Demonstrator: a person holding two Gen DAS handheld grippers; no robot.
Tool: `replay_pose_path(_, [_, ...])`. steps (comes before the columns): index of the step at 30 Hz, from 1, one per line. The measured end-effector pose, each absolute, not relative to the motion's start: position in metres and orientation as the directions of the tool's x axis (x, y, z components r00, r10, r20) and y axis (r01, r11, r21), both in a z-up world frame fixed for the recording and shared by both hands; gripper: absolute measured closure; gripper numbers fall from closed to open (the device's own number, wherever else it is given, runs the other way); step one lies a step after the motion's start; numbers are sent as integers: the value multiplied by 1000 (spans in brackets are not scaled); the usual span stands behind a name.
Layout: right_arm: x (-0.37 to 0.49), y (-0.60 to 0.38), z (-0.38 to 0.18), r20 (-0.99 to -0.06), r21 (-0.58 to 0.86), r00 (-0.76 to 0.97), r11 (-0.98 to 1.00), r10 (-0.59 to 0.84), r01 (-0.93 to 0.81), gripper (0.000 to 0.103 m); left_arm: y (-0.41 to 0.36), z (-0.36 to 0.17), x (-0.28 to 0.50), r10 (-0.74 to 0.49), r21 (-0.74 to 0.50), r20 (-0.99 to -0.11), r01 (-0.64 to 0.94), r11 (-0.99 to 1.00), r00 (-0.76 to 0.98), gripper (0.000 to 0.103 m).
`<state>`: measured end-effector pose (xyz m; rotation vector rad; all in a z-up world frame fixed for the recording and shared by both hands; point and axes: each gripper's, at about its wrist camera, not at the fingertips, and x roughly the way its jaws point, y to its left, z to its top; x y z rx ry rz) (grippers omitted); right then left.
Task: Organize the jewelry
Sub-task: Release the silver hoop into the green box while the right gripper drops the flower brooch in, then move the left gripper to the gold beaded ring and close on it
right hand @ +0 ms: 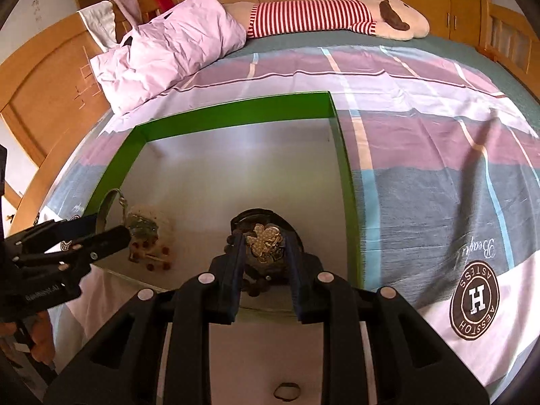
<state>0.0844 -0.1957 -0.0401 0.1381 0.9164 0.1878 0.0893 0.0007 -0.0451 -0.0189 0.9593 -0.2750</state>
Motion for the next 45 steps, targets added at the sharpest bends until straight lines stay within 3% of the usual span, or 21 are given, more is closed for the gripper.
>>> replay_pose_path(7, [75, -203, -23, -740, 239, 622, 965, 254, -110, 56, 2, -38, 85, -268, -168, -786, 226, 960, 557, 34])
replay_pose_path(20, [69, -196, -24, -746, 229, 614, 965, 258, -128, 55, -2, -31, 74, -273, -161, -768, 238, 958, 579, 24])
replay_pose_path(22, [68, -195, -23, -745, 226, 616, 965, 257, -131, 49, -2, -30, 73, -275, -166, -765, 235, 958, 582, 21])
replay_pose_path(28, [59, -198, -13, -738, 251, 611, 957, 288, -148, 45, -3, -28, 67, -287, -173, -765, 244, 954, 576, 17])
replay_pose_path(35, [30, -198, -14, -814, 121, 537, 968, 223, -218, 41, -10, -26, 38, -288, -132, -789, 308, 942, 543, 15])
replay_pose_path(40, [13, -189, -56, -906, 74, 387, 965, 170, -251, 41, -11, -44, 10, -236, -71, -853, 343, 937, 466, 15])
replay_pose_path(45, [7, -180, -82, -940, 19, 323, 961, 112, -276, 45, 1, -72, 0, -137, -18, -911, 294, 956, 389, 15])
